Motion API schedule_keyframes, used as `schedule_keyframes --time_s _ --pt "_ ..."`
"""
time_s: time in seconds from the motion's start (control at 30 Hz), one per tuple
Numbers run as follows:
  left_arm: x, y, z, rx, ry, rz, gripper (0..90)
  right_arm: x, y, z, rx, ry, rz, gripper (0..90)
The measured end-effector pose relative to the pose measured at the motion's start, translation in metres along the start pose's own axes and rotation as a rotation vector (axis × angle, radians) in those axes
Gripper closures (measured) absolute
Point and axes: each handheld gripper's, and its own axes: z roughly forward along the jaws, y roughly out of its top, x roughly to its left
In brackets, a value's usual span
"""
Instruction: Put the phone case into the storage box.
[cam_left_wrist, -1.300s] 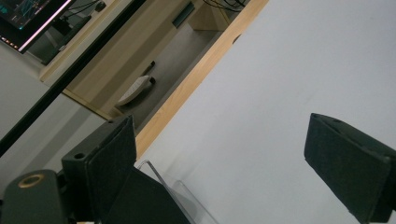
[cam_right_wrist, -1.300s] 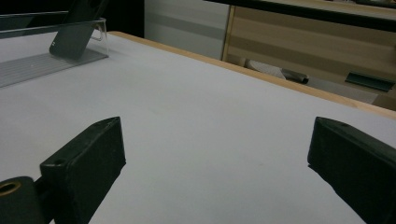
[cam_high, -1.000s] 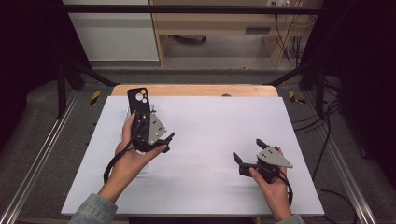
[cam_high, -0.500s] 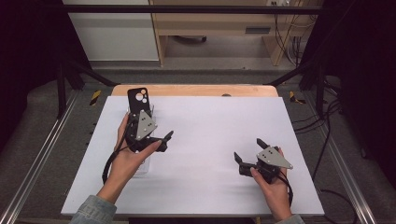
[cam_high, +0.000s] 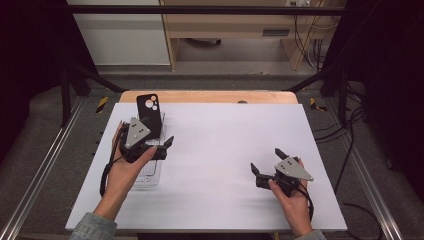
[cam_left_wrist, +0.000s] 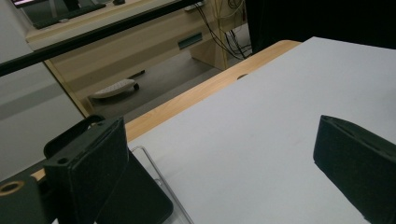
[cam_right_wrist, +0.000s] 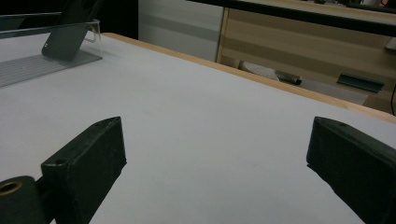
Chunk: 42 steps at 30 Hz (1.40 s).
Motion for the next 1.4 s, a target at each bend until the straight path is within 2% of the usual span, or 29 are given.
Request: schedule_keyframes --time_s 0.2,0.37,0.67,0.77,0.93,1.4 --pt "0.010 -0.005 -0.010 -0.046 0.010 -0.040 2.7 -0.002 0.000 0.000 0.004 -0.002 0.012 4.5" --pt "0.014 -0.005 -0.019 -0.082 0.016 -0.049 2.7 -0.003 0.000 -0.001 0.003 -0.003 0.013 4.5" --pt "0.024 -0.010 -0.031 -0.108 0.029 -0.078 2.3 -0.003 0.000 -0.001 0.010 0.008 0.014 4.7" --pt "0.027 -0.014 -0.033 -0.099 0.027 -0.100 2.3 -0.004 0.000 -0.001 0.007 0.010 0.012 4.8" --pt "0.031 -0.019 -0.040 -0.104 0.036 -0.109 2.3 -0.004 0.000 -0.002 0.007 0.012 0.011 4.8" --pt "0.045 -0.033 -0.064 -0.172 0.080 -0.158 2.3 -0.007 0.002 -0.005 0.001 0.013 0.022 4.6"
